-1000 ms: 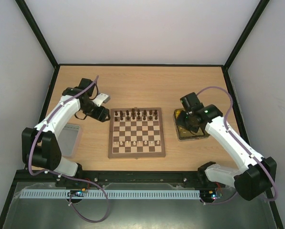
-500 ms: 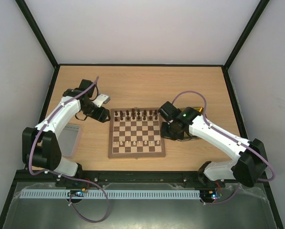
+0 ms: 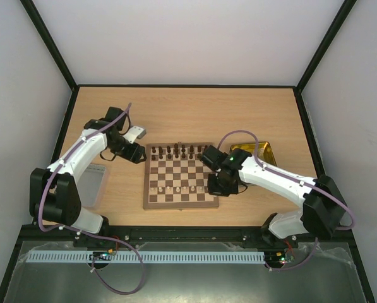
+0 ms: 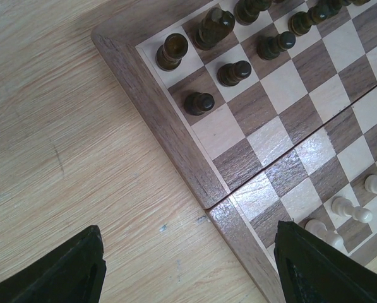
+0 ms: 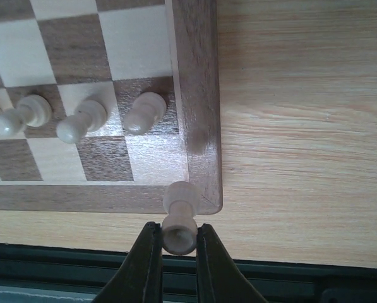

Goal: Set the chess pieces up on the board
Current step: Place the chess piece on the chessboard.

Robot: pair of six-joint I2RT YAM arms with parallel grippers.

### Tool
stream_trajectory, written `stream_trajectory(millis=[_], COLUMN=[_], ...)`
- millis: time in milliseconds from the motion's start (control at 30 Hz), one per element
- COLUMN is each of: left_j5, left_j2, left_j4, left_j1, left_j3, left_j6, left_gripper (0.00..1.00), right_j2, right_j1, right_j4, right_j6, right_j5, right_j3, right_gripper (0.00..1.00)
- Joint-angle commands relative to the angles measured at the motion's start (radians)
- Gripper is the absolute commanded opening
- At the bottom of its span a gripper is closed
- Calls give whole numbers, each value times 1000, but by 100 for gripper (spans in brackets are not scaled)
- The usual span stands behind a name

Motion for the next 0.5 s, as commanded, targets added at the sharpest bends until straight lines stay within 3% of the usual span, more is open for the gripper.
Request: stream_trajectory(millis=[0, 467], left_j5=[-7, -13], left_j2=[-26, -27], left_j4=[6, 10], left_j1=[-3, -3], left_j3=[-21, -33], left_j6=[-6, -4], left_gripper=[74, 74], right_j2=[18, 115], right_j1=[14, 27], right_j4=[15, 113], right_j6=[0, 4], right_j5=[-5, -23], right_j3=[-29, -17], right_gripper=[8, 7])
